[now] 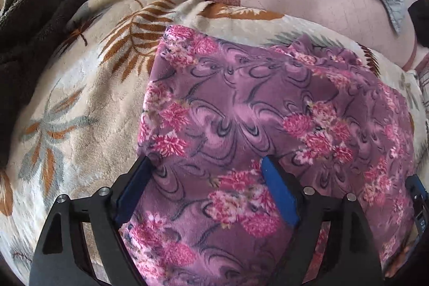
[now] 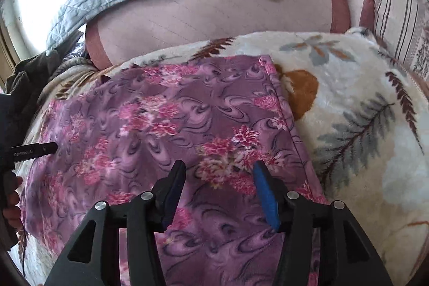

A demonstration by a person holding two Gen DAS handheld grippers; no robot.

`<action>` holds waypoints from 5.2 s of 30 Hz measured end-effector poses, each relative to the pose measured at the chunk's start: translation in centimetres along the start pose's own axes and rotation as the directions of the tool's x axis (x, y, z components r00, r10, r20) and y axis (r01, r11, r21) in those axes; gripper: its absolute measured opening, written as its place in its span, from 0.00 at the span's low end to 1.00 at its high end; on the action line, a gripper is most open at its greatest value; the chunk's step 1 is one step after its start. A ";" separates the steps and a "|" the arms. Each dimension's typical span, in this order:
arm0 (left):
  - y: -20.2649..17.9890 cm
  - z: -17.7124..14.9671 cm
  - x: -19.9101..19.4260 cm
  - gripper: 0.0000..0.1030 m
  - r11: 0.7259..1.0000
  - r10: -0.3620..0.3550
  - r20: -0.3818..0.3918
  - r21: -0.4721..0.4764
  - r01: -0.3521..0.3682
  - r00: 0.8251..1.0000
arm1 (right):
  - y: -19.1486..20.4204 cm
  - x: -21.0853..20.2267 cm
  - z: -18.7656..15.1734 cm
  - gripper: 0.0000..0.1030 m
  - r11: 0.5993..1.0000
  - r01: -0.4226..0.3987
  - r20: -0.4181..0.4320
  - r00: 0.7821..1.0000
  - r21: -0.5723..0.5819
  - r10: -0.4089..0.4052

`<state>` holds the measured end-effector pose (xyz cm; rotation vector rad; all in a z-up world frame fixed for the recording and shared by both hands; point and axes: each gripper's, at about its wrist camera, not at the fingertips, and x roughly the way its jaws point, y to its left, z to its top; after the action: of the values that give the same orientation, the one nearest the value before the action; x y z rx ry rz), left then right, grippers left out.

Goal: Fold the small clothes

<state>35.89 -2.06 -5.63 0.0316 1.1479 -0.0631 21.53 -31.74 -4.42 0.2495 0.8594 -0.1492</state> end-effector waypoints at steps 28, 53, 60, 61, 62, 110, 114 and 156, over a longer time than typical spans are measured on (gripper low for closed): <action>4.7 -5.8 -4.0 0.83 0.992 -0.130 -0.031 -0.008 0.130 0.991 | -1.0 -0.3 -0.5 0.67 0.986 0.139 -0.019 0.990 0.095 -0.138; 15.6 -2.2 -3.6 0.83 0.964 -0.179 -0.089 -0.217 0.156 0.980 | 31.3 0.2 -13.8 0.69 0.566 0.013 0.085 0.991 -0.824 0.100; 15.4 0.1 -1.7 0.83 0.913 -0.345 -0.133 -0.279 0.299 0.929 | 33.4 1.4 -13.6 0.10 0.490 0.162 0.231 0.969 -0.857 0.083; 15.0 0.6 -1.4 0.83 0.900 -0.378 -0.141 -0.286 0.328 0.915 | 33.0 0.9 -13.1 0.08 0.507 0.153 0.238 0.965 -0.848 0.106; 14.6 1.0 -1.1 0.83 0.889 -0.407 -0.147 -0.290 0.354 0.902 | 32.6 0.5 -12.8 0.07 0.526 0.145 0.245 0.962 -0.838 0.124; -22.2 6.4 -8.0 0.08 0.923 -0.322 -0.120 0.183 0.340 0.939 | 2.5 -10.3 -4.9 0.04 0.972 -0.217 0.320 0.918 -0.085 0.233; -25.8 5.9 -6.9 0.08 0.917 -0.313 -0.153 0.207 0.341 0.937 | -1.1 -10.0 -5.2 0.04 0.970 -0.244 0.319 0.920 0.016 0.227; -13.3 2.8 -0.2 0.50 0.919 -0.395 -0.119 -0.049 0.392 0.911 | -10.2 4.8 7.7 0.12 0.918 -0.262 -0.013 0.960 0.297 0.278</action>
<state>37.53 -15.48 -4.21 -0.2223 1.2683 -0.4124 27.90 -43.76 -4.84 0.6503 0.8477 -0.0092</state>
